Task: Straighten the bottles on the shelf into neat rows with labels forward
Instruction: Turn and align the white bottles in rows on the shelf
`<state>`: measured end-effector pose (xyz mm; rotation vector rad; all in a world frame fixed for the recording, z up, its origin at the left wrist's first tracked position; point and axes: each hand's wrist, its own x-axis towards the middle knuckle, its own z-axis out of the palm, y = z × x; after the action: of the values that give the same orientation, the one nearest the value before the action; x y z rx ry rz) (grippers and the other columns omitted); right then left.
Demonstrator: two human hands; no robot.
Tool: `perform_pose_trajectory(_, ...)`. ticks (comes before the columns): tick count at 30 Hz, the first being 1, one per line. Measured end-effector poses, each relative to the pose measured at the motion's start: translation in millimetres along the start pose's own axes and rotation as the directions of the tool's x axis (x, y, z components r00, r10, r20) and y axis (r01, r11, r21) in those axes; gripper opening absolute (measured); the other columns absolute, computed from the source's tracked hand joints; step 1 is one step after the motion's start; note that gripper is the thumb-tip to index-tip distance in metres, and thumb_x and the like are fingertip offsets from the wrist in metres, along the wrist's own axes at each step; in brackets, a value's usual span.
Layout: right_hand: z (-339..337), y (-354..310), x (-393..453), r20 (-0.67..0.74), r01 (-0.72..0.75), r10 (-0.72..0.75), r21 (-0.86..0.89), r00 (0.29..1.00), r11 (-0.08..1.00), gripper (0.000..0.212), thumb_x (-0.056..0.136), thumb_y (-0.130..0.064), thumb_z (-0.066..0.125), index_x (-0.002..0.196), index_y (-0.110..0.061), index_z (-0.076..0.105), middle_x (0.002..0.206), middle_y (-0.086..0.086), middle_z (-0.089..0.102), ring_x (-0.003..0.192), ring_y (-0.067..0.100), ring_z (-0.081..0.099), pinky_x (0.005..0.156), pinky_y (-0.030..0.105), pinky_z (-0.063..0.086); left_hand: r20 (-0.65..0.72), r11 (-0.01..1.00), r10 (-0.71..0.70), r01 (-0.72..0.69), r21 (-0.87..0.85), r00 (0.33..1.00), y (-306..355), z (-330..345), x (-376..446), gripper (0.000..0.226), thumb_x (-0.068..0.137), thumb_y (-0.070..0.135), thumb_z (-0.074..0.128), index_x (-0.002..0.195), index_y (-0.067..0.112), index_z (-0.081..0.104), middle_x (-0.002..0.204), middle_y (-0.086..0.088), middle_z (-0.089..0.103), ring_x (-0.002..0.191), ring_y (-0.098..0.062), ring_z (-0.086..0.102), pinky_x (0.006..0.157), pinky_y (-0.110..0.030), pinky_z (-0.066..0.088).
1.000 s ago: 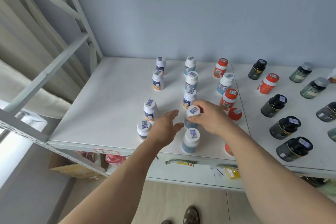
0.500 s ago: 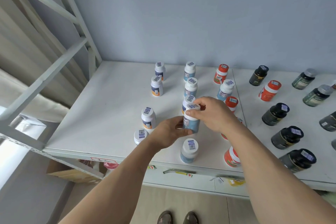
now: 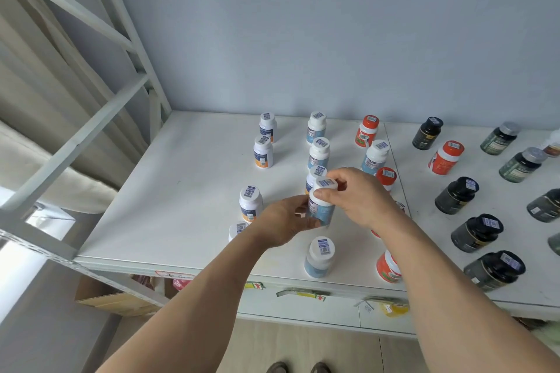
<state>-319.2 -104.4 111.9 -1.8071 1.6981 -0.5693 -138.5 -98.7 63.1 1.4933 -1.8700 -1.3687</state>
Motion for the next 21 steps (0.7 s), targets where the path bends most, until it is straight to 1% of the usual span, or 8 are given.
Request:
perform_pose_trajectory(2,6,5,-1,0.013,-0.011,0.01,0.007,1.0,1.0,0.028,0.08,-0.046,0.072,0.101,-0.029,0.066,0.096,-0.01,0.067,0.087,0.012,0.063,0.074,0.033,0.051,-0.069,0.986,0.019,-0.007,0.167,0.997,0,-2,2,0.047,0.083,0.034,0.072,0.127,0.024,0.058,0.118,0.003,0.064,0.115,-0.015,0.058,0.1,-0.032,0.046)
perform_pose_trajectory(4,13,11,-3,0.033,-0.014,0.013,0.028,0.999,1.0,0.027,0.078,-0.044,0.074,0.1,-0.031,0.066,0.096,-0.01,0.066,0.085,0.011,0.063,0.07,0.029,0.047,-0.102,0.959,0.033,-0.003,0.285,0.994,3,-4,2,0.054,0.086,0.031,0.07,0.136,0.021,0.052,0.13,0.0,0.059,0.122,-0.018,0.054,0.104,-0.034,0.043)
perform_pose_trajectory(6,22,17,-5,0.042,-0.02,0.018,0.045,0.999,0.999,0.027,0.075,-0.044,0.077,0.096,-0.031,0.065,0.095,-0.009,0.065,0.083,0.009,0.062,0.068,0.026,0.044,-0.091,0.907,0.064,-0.02,0.422,0.994,3,-6,2,0.058,0.09,0.032,0.066,0.142,0.019,0.045,0.139,-0.001,0.053,0.127,-0.019,0.05,0.107,-0.035,0.04)
perform_pose_trajectory(8,30,22,-8,0.04,-0.026,0.024,0.051,0.999,0.998,0.029,0.073,-0.045,0.078,0.095,-0.032,0.065,0.096,-0.01,0.063,0.083,0.007,0.062,0.069,0.025,0.044,-0.062,0.857,0.093,-0.048,0.513,0.994,4,-7,0,0.057,0.092,0.032,0.062,0.144,0.02,0.042,0.142,-0.001,0.051,0.128,-0.02,0.049,0.106,-0.035,0.04)
perform_pose_trajectory(13,38,22,-11,0.032,-0.036,0.035,0.043,0.999,0.998,0.038,0.072,-0.042,0.08,0.104,-0.031,0.064,0.102,-0.012,0.058,0.09,0.008,0.061,0.079,0.028,0.048,-0.054,0.828,0.146,-0.092,0.553,0.988,2,-10,-1,0.054,0.093,0.03,0.06,0.143,0.019,0.042,0.141,-0.002,0.051,0.127,-0.021,0.05,0.105,-0.034,0.04)
perform_pose_trajectory(16,35,21,-7,0.049,-0.05,0.047,0.074,0.998,0.996,0.044,0.067,-0.055,0.076,0.102,-0.032,0.062,0.104,-0.014,0.06,0.094,0.008,0.062,0.081,0.03,0.05,-0.066,0.835,0.175,-0.113,0.539,0.982,4,-15,0,0.053,0.093,0.029,0.06,0.142,0.017,0.043,0.141,-0.004,0.051,0.126,-0.022,0.05,0.105,-0.034,0.04)
perform_pose_trajectory(17,32,20,-4,0.03,-0.063,0.061,0.082,0.998,0.995,0.045,0.07,-0.056,0.074,0.106,-0.032,0.062,0.107,-0.013,0.061,0.097,0.008,0.061,0.083,0.03,0.05,-0.071,0.836,0.183,-0.118,0.536,0.981,5,-18,1,0.052,0.094,0.028,0.06,0.142,0.017,0.043,0.141,-0.004,0.051,0.126,-0.022,0.05,0.104,-0.034,0.04)
perform_pose_trajectory(21,16,11,16,-0.129,-0.086,0.093,0.052,0.987,0.995,0.048,0.084,-0.044,0.07,0.125,-0.023,0.057,0.121,-0.004,0.06,0.107,0.014,0.058,0.089,0.03,0.045,-0.095,0.841,0.202,-0.123,0.527,0.975,10,-31,9,0.054,0.094,0.03,0.059,0.144,0.018,0.041,0.144,-0.002,0.049,0.128,-0.021,0.048,0.105,-0.031,0.039)
